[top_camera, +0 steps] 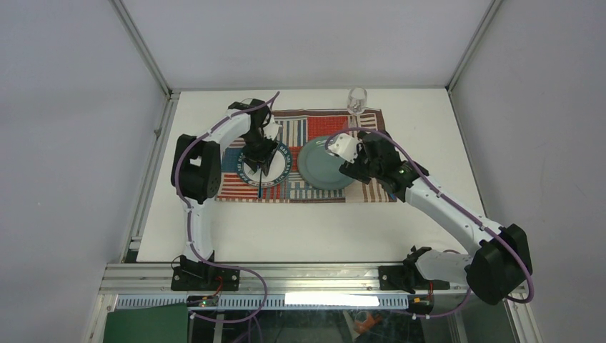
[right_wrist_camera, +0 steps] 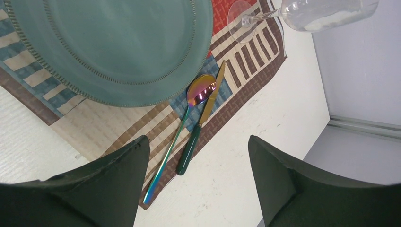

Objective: Set the dinner table for one person
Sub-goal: Adjust the fork on the napkin.

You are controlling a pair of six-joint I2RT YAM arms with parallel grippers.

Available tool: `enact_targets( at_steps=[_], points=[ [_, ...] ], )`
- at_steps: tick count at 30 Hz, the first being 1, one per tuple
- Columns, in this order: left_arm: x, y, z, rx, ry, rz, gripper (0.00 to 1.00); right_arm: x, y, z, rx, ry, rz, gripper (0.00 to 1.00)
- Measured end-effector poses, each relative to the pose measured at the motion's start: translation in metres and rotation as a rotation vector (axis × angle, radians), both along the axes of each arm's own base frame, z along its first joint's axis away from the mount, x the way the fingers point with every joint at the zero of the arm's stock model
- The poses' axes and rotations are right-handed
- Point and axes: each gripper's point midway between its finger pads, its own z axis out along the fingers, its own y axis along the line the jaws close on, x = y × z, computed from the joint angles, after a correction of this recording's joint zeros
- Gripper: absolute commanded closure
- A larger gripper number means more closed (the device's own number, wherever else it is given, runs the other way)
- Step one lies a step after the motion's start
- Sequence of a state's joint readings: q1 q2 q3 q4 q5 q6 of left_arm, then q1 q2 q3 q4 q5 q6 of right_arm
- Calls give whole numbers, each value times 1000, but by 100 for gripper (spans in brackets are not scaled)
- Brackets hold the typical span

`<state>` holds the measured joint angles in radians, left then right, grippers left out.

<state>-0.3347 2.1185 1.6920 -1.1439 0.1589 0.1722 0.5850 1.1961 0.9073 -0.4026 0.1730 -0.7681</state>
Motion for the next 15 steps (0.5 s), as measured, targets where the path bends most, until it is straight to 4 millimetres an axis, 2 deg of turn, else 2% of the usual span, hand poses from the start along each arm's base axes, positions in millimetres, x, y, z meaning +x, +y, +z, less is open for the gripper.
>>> enact_targets(
  at_steps=[6, 15],
  points=[
    [-1, 0, -6, 6, 16, 0, 52, -1, -2, -1, -4, -1, -4, 20],
    [-1, -4, -5, 5, 15, -10, 58, -3, -5, -5, -13, 3, -10, 20]
  ],
)
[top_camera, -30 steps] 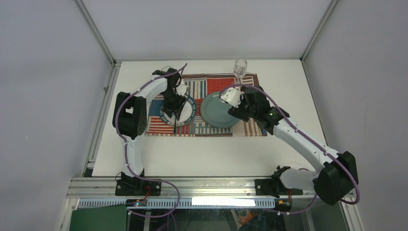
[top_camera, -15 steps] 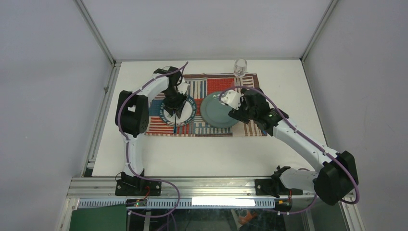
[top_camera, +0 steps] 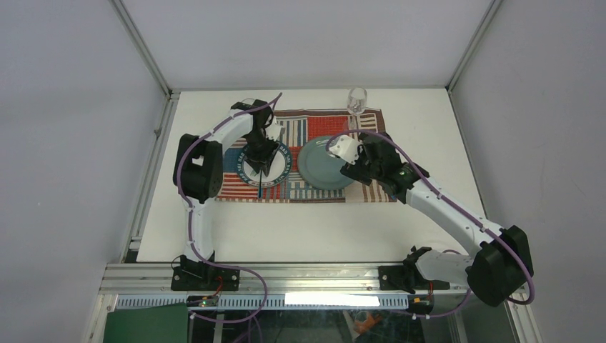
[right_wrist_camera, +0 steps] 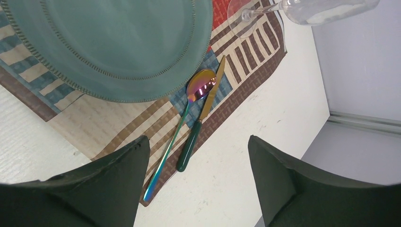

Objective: Set the dinner table for one person
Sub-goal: Adjust the fork on the napkin.

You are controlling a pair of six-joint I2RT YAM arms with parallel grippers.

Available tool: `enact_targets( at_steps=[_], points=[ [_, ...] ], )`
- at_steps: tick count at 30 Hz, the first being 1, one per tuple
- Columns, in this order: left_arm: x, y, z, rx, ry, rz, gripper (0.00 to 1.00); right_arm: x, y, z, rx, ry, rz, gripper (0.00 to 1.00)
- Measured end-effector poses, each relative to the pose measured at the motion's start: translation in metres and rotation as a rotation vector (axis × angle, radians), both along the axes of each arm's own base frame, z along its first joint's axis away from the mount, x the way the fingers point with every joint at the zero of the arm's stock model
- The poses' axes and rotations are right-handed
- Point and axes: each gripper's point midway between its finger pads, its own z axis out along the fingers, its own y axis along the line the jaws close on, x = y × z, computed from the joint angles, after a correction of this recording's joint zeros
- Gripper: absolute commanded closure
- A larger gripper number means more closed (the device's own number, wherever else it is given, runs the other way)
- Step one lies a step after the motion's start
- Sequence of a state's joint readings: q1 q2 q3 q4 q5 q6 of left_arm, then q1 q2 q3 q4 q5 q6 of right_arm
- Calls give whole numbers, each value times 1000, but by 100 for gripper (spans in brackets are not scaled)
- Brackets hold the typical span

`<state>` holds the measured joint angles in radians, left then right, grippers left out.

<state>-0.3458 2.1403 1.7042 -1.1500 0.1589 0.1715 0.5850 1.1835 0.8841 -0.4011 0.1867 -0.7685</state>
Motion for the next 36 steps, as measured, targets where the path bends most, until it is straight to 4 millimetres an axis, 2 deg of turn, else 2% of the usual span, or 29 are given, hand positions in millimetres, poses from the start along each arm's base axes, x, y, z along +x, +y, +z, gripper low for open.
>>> enact_targets(
  at_steps=[15, 17, 24, 28, 36],
  points=[
    [-3, -3, 1, -2, 6, -9, 65, 1, -1, 1, -2, -4, -6, 20],
    [-3, -4, 1, -2, 6, -12, 70, 1, -1, 1, -3, -4, -7, 20],
    [-5, -8, 1, -1, 6, -20, 96, -2, -4, -1, -5, -6, -10, 20],
    [-6, -7, 0, 0, 10, -20, 100, -2, -4, 0, -5, -6, -10, 21],
    [-6, -6, 1, 1, 5, -21, 100, -2, -4, 0, -3, -6, -10, 20]
  ],
)
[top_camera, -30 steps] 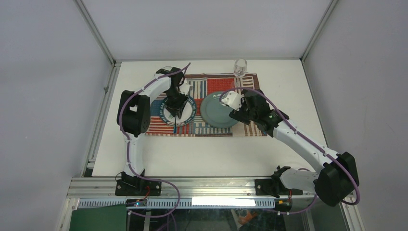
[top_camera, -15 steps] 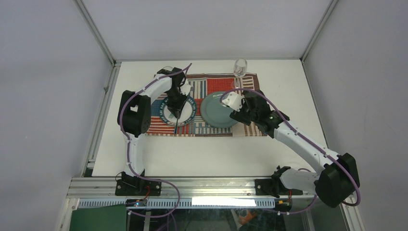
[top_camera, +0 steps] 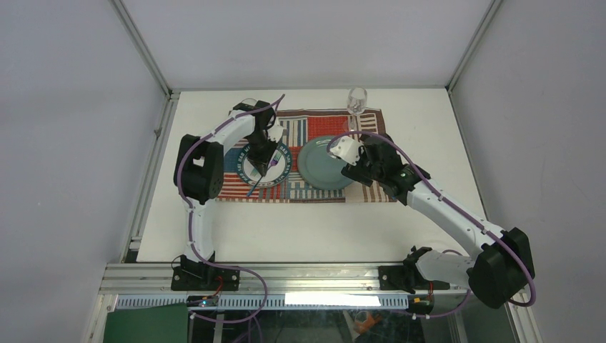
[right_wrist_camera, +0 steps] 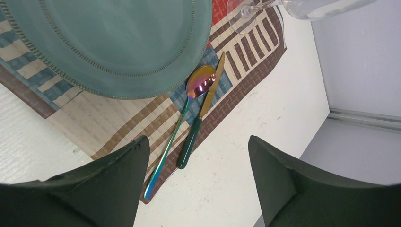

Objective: Set the dinner table for one person
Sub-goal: Adjust the fork on the napkin.

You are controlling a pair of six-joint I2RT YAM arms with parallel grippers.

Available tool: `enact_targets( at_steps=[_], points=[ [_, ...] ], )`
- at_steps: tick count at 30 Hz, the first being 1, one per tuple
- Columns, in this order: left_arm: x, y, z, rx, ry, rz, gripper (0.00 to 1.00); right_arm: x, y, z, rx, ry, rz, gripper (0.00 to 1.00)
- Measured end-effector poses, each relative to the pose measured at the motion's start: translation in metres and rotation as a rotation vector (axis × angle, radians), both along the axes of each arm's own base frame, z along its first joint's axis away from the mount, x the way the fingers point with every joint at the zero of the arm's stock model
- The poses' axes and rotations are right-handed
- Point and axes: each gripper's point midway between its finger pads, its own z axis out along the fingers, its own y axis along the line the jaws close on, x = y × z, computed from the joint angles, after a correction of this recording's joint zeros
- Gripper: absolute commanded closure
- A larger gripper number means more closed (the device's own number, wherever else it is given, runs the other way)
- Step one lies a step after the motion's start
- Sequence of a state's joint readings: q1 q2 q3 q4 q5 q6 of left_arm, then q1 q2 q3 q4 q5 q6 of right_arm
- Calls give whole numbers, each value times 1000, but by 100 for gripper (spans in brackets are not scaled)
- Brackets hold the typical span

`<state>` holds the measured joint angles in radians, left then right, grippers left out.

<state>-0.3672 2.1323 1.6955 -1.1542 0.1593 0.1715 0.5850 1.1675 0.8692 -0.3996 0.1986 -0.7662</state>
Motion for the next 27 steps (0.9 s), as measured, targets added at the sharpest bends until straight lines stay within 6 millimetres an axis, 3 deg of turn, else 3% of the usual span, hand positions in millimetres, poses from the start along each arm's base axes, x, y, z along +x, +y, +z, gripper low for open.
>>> enact_targets(
  at_steps=[5, 11, 14, 17, 21, 23, 27],
  points=[
    [3, 5, 11, 28, -13, -4, 100, 0, 0, 0, 2, 1, -1, 20],
    [15, 12, 66, 33, -158, -10, 100, 1, 1, 0, 6, -1, 0, 20],
    [14, 27, 99, 16, -223, 26, 100, 1, 2, -2, 7, 5, 1, 20],
    [17, 65, 117, 18, -268, 109, 100, 2, 4, -6, 6, 15, 7, 20],
    [11, 128, 101, 85, -235, 234, 100, 2, 6, -11, 4, 29, 14, 20],
    [6, 148, 87, 121, -208, 263, 100, 2, 6, -11, 4, 30, 15, 20],
    [-6, 153, 67, 143, -154, 244, 100, 2, 7, -11, 5, 29, 15, 20]
  ],
)
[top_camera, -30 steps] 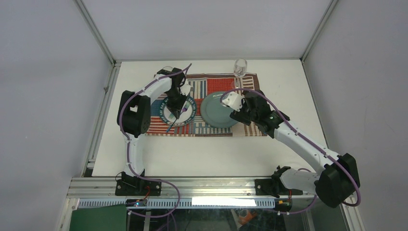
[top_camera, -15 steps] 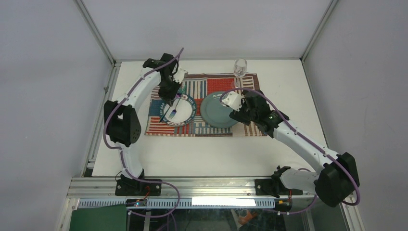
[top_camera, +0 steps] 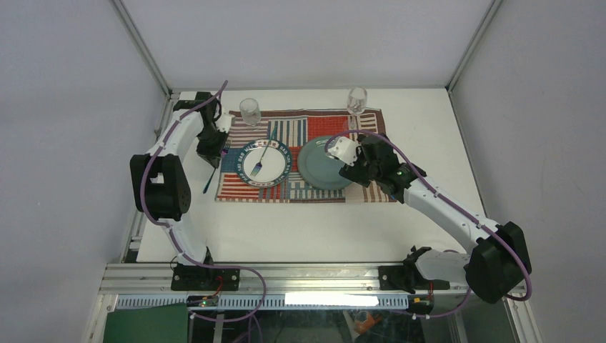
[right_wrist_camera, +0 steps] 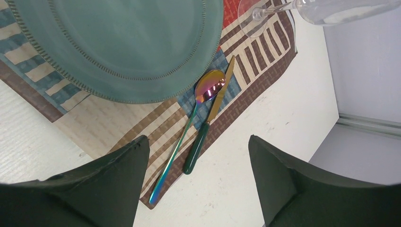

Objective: Set the dinner table for one person
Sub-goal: Adjust the fork on the napkin.

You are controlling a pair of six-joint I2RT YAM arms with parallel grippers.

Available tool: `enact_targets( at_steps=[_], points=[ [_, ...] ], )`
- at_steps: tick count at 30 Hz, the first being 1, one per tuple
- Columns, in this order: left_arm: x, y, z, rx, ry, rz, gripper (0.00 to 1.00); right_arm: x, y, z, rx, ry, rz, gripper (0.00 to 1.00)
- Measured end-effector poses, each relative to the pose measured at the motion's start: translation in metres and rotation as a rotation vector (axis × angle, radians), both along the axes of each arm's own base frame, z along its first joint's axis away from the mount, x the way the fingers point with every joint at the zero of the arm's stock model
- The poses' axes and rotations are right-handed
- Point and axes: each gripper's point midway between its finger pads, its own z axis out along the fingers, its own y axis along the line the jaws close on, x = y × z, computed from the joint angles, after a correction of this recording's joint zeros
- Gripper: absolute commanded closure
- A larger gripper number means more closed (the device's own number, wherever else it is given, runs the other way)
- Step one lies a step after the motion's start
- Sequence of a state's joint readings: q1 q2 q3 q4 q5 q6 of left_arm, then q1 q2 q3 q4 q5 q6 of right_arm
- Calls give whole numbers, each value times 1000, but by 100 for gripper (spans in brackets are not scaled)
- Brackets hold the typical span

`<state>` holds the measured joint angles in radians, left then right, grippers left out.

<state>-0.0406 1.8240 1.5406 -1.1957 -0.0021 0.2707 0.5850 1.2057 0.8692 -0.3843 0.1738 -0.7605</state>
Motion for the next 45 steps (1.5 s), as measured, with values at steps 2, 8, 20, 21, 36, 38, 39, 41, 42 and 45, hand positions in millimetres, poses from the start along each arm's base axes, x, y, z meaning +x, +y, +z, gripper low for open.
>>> enact_targets(
  at_steps=[2, 8, 20, 21, 36, 38, 39, 41, 42, 45],
  points=[
    [5, -2, -7, 0, 0, -14, 100, 0, 0, 0, 0, 0, 0, 20],
    [22, -8, -38, -1, 37, -28, 100, 0, -1, 0, -2, -1, -2, 20],
    [73, -11, -70, -3, 16, -25, 100, 0, -4, 3, -8, -13, -16, 20],
    [76, -11, -71, -5, 11, -25, 100, 0, -4, 3, -9, -13, -16, 20],
    [70, -56, -78, -5, 29, -131, 100, -1, -5, 2, -11, -8, -20, 20],
    [67, -61, -80, -6, 37, -141, 100, -1, -5, 2, -11, -8, -20, 19],
    [65, -62, -82, -4, 41, -144, 100, -1, -5, 2, -11, -7, -21, 19],
    [64, -64, -82, 0, 43, -151, 100, -1, -5, 2, -11, -7, -21, 19],
    [63, -66, -82, -2, 43, -152, 100, -1, -5, 2, -10, -7, -21, 19],
    [61, -68, -82, 1, 43, -157, 100, -1, -5, 3, -8, -10, -21, 19]
  ],
)
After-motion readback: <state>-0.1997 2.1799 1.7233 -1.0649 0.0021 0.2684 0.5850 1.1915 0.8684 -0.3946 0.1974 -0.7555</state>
